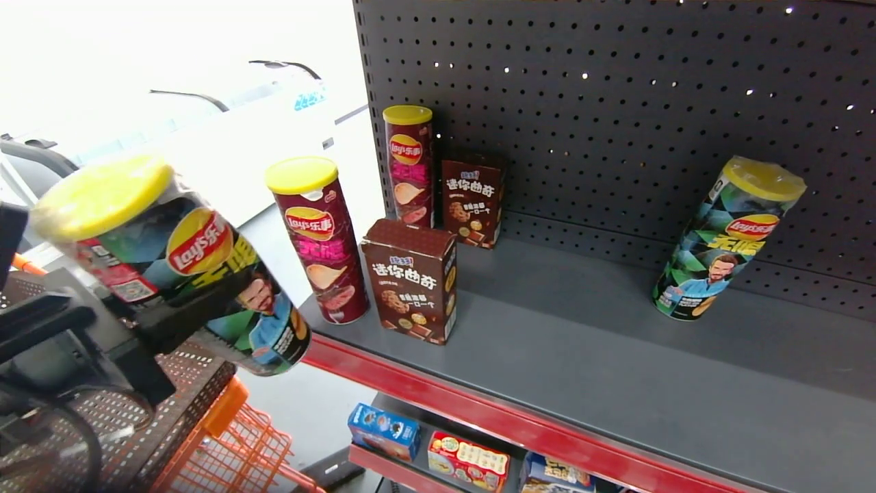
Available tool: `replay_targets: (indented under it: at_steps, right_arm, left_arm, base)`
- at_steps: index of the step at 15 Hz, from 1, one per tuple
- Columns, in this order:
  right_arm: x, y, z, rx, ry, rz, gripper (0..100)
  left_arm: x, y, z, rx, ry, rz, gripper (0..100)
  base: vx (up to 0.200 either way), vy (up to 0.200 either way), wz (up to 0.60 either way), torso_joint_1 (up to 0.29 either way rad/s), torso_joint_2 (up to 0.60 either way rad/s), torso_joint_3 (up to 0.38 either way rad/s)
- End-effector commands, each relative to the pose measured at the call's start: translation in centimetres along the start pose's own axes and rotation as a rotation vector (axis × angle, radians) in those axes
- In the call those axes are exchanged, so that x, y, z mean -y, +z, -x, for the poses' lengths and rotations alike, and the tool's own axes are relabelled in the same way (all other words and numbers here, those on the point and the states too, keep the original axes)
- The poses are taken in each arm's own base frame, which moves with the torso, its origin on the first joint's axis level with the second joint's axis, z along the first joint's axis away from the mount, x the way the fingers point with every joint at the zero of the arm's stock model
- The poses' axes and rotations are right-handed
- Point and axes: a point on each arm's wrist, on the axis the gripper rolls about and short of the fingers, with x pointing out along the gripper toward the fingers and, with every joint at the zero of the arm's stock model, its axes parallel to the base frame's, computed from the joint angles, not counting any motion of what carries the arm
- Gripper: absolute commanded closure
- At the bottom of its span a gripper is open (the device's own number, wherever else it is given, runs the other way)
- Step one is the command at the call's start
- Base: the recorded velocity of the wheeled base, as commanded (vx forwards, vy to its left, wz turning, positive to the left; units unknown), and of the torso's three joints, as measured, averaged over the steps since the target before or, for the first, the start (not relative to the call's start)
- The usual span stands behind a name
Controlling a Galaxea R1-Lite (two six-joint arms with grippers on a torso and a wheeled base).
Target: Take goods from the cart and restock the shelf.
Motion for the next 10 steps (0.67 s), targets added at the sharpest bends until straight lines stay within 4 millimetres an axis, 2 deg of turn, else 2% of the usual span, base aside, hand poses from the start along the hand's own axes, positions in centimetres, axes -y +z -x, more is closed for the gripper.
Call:
replay_targets:
  at_steps: [1, 4, 10]
  right_arm:
    - [0.0, 0.0, 0.0, 0.000, 0.000, 0.000, 0]
    - [0.0, 0.0, 0.0, -0.002, 0.001, 0.002, 0]
    - [0.0, 0.0, 0.0, -0.002, 0.001, 0.003, 0]
  left_arm:
    - [1.7, -1.9, -3.8, -0.044, -0.126, 0.023, 100]
    - [3.9, -1.9, -3.8, -0.061, -0.241, 0.039, 100]
    - [4.3, -1.6, -2.9, -0.142, -0.334, 0.074, 100]
  base:
    - [0.000, 0.000, 0.00, 0.000, 0.00, 0.000]
    - [0.000, 0.000, 0.00, 0.000, 0.00, 0.000]
    - [0.000, 0.000, 0.00, 0.000, 0.00, 0.000]
